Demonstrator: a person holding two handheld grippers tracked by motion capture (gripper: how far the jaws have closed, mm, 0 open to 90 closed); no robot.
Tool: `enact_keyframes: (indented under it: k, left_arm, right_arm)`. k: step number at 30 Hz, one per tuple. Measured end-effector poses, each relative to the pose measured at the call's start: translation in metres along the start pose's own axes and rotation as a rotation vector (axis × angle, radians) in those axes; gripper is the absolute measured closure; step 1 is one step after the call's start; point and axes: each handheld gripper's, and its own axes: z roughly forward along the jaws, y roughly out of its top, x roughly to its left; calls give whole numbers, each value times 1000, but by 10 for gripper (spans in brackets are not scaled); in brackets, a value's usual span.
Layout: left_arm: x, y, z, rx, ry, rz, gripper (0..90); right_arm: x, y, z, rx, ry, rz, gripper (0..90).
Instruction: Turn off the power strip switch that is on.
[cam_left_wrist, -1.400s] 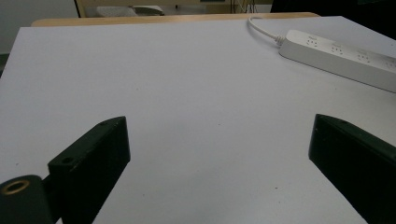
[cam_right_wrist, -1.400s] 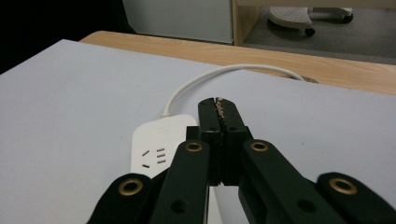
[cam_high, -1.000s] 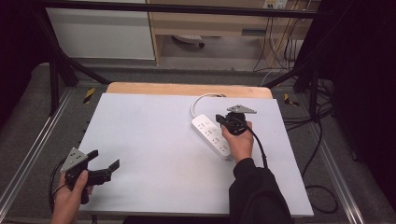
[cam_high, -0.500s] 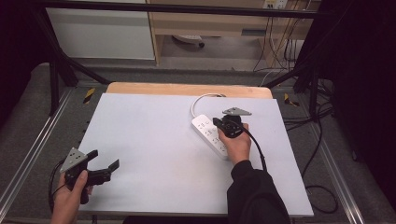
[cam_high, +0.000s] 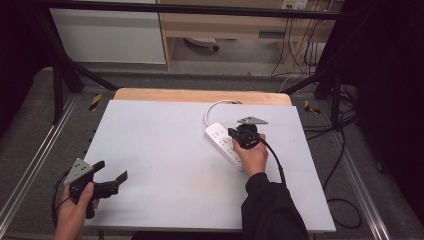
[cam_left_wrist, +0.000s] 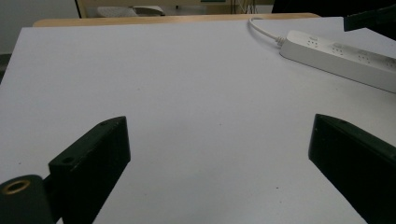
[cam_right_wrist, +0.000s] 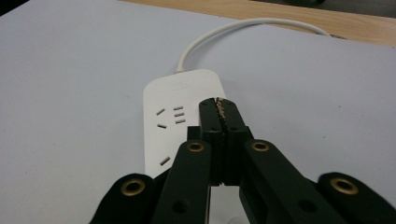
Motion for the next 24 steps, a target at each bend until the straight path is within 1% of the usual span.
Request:
enact_keyframes:
  k: [3, 5, 11, 13, 17, 19, 24]
  left_arm:
    - [0, 0, 0, 0, 1, -1, 54]
    - [0, 0, 0, -1, 1, -2, 54]
    - [0, 0, 0, -1, 1, -1, 54]
    - [0, 0, 0, -1, 1, -1, 54]
    - [0, 0, 0, 1, 0, 2, 54]
    - [0, 0, 0, 1, 0, 2, 54]
    - [0, 0, 0, -1, -1, 1, 54]
  right_arm:
    - [0, -1, 0, 4, 0, -5, 900]
    - [0, -2, 0, 8, -21, -13, 900]
    - [0, -8, 1, 15, -22, -7, 900]
    - [1, -9, 1, 3, -17, -6, 900]
    - [1, -10, 2, 6, -18, -12, 900]
    - [2, -11, 2, 6, -21, -1, 900]
    - [1, -13, 4, 4, -31, 5, 900]
